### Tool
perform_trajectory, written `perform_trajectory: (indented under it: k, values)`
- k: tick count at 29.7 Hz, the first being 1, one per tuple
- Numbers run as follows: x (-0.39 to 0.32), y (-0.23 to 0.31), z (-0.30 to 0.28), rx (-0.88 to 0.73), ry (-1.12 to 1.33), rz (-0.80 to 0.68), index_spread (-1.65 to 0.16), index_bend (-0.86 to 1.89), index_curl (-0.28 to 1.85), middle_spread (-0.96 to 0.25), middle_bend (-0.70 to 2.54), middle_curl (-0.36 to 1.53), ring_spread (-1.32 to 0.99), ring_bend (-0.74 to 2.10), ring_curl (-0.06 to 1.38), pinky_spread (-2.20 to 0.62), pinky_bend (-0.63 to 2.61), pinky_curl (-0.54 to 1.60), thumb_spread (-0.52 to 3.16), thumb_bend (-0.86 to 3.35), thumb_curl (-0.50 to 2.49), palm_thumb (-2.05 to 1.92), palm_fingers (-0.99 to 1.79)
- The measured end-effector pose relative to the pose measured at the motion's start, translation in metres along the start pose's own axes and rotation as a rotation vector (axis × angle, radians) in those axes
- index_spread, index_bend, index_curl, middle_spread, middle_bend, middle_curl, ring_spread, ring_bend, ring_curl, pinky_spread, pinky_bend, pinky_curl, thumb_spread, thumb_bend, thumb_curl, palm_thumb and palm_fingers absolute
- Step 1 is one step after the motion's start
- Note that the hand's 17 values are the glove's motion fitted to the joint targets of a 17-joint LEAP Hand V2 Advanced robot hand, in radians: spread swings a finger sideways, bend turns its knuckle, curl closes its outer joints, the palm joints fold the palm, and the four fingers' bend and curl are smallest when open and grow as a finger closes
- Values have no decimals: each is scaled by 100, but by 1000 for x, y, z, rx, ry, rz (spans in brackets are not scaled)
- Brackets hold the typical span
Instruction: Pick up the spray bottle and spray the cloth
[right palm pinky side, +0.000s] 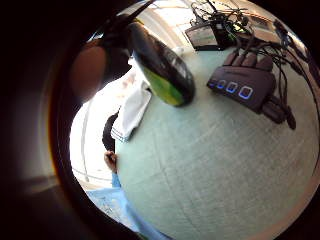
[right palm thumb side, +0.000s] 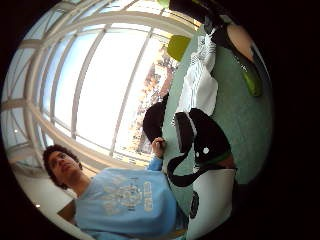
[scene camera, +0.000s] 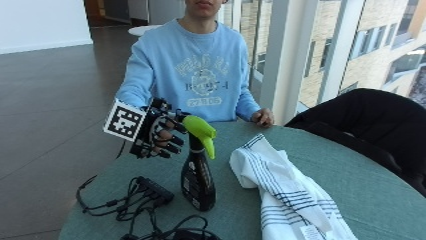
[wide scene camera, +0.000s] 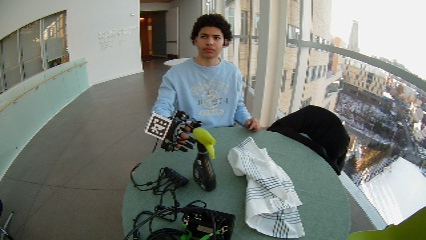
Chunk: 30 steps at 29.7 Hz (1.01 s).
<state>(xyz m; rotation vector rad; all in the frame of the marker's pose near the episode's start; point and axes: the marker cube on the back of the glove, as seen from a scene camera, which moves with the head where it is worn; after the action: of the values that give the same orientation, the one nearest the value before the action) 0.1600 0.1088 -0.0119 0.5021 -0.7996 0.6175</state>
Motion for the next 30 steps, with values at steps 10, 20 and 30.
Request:
perform_trajectory:
  k: [10, 20, 30]
  values:
    - [20, -48, 0, 20, -58, 91, -34, 13, 30, -9, 19, 37, -4, 26, 32, 19, 20, 32, 117, 7, 34, 70, 74]
    - [34, -90, 15, -13, -114, 127, -34, 11, 28, -9, 21, 39, -5, 28, 33, 19, 22, 34, 113, 3, 35, 74, 71]
    - [44, -118, 31, -67, -148, 106, -35, 7, 24, -9, 30, 42, -6, 29, 34, 19, 21, 35, 104, -3, 34, 73, 72]
